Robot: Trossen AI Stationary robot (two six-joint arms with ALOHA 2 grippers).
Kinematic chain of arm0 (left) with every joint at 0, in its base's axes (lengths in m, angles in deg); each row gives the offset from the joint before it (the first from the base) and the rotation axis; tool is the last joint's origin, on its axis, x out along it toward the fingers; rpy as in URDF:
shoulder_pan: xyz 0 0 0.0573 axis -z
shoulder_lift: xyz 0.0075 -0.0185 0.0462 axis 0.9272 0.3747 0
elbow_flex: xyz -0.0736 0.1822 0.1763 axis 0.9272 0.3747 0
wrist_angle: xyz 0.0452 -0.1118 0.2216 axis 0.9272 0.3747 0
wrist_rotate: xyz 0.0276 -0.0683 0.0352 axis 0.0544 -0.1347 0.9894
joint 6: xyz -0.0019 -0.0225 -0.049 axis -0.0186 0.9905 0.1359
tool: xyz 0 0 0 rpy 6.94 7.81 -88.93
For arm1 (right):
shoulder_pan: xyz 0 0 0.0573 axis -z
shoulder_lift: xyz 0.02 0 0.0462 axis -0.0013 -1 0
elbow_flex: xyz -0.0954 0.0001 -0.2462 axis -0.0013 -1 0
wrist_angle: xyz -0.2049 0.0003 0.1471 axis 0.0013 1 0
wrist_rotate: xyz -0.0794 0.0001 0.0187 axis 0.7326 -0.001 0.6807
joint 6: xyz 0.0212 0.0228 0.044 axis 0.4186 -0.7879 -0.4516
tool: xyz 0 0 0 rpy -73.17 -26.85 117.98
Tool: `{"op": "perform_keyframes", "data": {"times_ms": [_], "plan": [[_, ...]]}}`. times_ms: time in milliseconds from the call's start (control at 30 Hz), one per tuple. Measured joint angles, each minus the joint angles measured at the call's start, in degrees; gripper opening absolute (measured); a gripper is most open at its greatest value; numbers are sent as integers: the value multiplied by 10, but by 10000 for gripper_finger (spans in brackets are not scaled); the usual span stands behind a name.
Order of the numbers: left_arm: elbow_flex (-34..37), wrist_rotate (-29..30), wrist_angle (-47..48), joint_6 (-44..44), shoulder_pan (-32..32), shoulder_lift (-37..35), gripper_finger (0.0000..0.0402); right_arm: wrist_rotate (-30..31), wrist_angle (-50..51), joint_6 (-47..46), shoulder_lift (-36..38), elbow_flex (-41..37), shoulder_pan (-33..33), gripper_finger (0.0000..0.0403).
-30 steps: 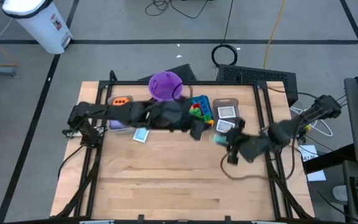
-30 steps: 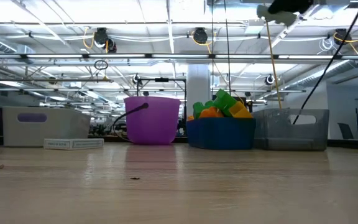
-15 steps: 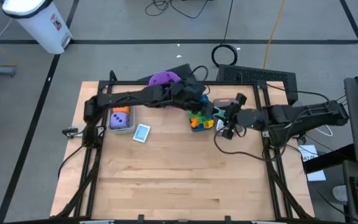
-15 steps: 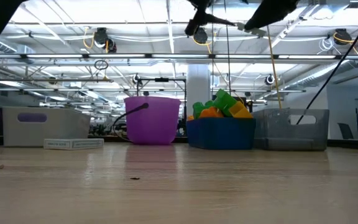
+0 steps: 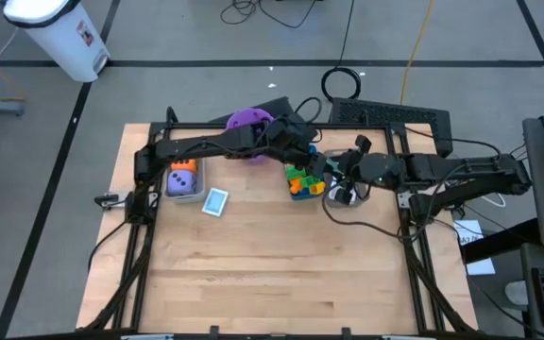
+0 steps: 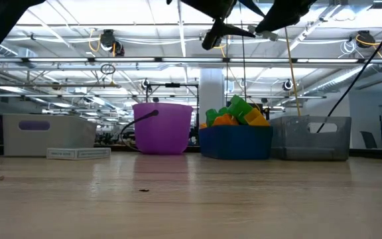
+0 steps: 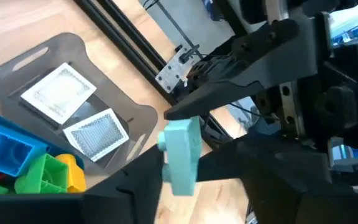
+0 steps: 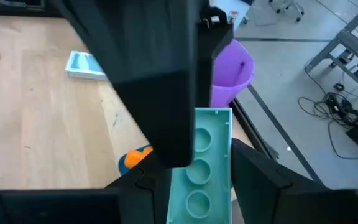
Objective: Pick & Place Toys
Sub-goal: Put the light blue game piece into the blue bin
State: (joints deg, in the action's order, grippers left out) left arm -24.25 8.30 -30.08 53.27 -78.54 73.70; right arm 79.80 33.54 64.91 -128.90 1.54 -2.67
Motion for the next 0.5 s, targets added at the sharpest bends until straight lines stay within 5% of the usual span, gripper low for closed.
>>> {"op": "perform_keyframes", "data": {"times_ms": [267,500], "plan": [[0,-24,-7,-21,-16,1,108,-15,-22,3,-3,1,-1,127],[0,-71,-3,-50,-26,0,62,-17,-41,-7,-3,0,-1,145]]}}
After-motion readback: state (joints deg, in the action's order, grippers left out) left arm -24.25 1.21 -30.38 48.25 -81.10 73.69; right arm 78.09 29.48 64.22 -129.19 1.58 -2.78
